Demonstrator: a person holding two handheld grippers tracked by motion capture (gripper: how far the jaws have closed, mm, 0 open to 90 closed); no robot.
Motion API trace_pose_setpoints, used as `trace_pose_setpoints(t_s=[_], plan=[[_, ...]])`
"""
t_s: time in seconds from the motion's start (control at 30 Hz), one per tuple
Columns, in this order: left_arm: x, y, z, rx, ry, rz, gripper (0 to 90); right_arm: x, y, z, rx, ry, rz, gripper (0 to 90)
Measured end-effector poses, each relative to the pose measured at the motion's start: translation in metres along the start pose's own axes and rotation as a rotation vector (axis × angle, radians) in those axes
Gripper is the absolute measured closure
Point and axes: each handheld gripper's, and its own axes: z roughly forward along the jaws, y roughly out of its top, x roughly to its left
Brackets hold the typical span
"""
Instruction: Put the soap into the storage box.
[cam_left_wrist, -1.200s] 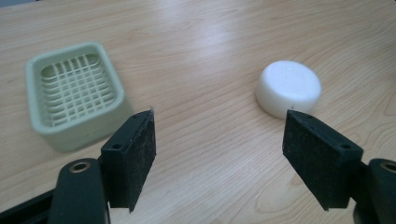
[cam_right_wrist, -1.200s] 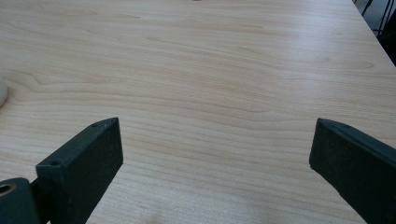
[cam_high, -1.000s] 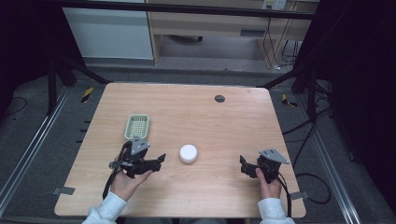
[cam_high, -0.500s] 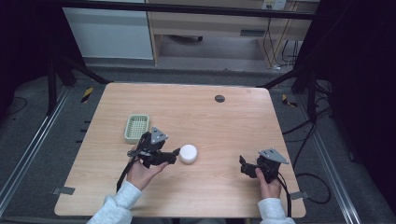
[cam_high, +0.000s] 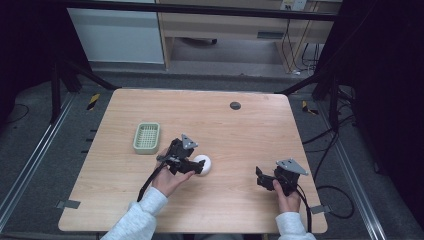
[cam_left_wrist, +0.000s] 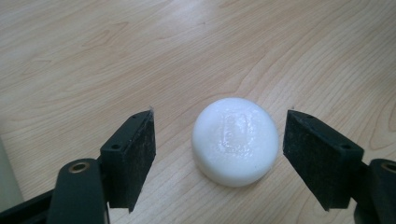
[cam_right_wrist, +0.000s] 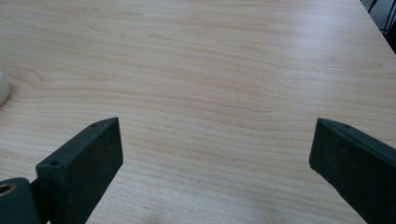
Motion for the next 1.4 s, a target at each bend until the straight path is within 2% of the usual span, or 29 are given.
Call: trace_pose_setpoints(t_s=[0.47,1.03,1.4], plan=[[-0.01,0.001,0.022,0.045,-0.026,0.002,21.1,0.0,0.001,0.001,-0.002,0.007,-0.004,3.1],[-0.015,0.0,0.037,0.091,-0.024,0.009,17.6,0.0,0.001,0.001,-0.002,0.008,-0.01,3.2],[-0.016,-0.002,0.045,0.138,-0.019,0.014,16.6,0.0,0.001,0.001,-0.001,0.008,-0.01,3.1]])
